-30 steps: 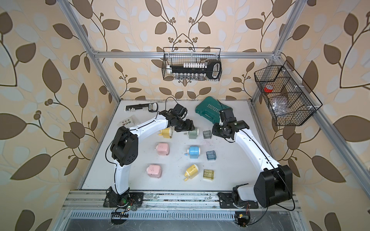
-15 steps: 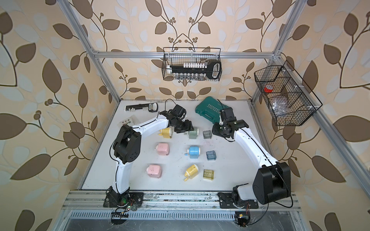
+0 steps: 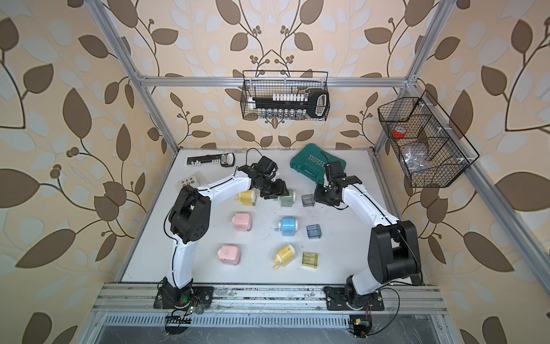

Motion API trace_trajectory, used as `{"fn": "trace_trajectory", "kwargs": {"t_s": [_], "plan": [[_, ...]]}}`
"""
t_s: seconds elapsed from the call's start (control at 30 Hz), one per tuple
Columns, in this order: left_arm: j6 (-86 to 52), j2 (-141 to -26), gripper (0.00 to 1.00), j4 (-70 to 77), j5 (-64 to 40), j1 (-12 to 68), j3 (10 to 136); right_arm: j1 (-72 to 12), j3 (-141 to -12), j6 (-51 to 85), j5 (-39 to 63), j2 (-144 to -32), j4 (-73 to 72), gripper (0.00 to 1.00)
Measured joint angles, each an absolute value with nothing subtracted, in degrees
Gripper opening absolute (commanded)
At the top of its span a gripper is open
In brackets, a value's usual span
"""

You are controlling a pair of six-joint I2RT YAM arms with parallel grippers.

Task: Put the tray back into the pencil sharpener
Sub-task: Pick up the container from the center of the board.

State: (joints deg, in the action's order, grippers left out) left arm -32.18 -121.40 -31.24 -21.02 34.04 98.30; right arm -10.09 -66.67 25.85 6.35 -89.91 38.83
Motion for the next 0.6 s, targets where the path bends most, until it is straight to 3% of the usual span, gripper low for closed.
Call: {"fn": "trace_trajectory", "kwargs": {"t_s": [0.6], "plan": [[-33.39, -121.73, 0.59, -31.42, -21.98, 34.02, 98.61, -10.13, -76.71, 18.79, 6.81, -103.94, 41.80, 0.34]]}}
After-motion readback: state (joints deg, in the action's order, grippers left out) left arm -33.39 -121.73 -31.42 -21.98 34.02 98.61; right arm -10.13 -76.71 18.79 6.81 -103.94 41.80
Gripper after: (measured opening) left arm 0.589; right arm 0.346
